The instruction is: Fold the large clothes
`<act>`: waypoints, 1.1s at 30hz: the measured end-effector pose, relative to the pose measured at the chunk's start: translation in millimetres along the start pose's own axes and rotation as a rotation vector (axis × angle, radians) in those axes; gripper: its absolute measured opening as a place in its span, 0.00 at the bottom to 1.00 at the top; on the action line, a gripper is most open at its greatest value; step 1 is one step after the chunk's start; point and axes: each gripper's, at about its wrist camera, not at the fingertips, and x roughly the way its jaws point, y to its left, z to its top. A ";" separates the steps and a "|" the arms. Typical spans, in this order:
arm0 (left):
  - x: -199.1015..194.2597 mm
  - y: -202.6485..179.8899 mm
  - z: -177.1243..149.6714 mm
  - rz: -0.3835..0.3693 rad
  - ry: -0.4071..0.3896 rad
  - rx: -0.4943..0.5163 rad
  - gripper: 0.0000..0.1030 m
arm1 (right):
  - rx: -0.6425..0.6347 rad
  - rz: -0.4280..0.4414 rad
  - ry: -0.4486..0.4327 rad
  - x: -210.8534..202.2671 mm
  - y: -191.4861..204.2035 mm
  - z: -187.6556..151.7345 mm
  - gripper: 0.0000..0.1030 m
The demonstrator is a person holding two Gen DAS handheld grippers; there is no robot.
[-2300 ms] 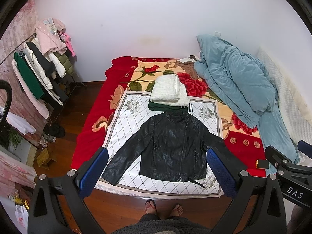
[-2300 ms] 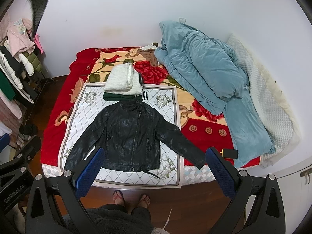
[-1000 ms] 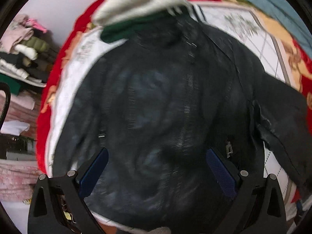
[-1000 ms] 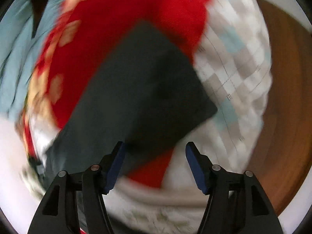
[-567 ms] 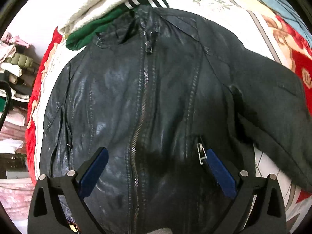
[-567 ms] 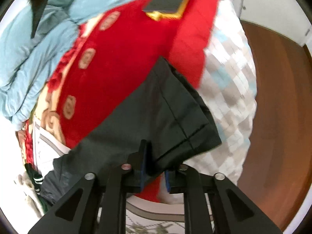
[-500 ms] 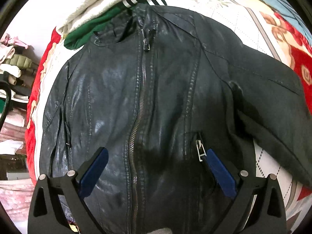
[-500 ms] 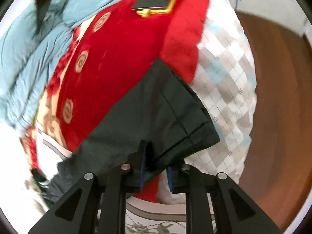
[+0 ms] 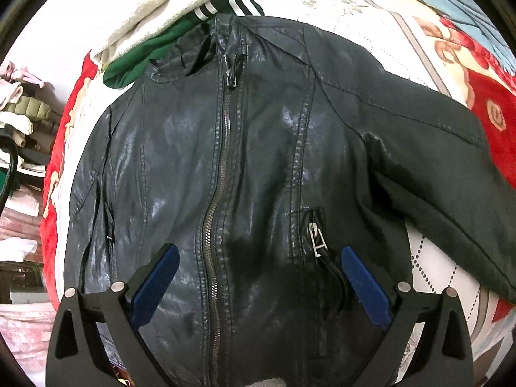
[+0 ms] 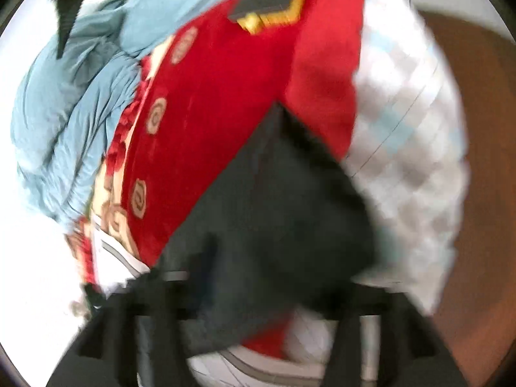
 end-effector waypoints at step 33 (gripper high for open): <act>57.8 280.0 -53.6 0.102 0.111 -0.547 1.00 | -1.008 0.220 0.280 40.0 348.7 -374.5 0.06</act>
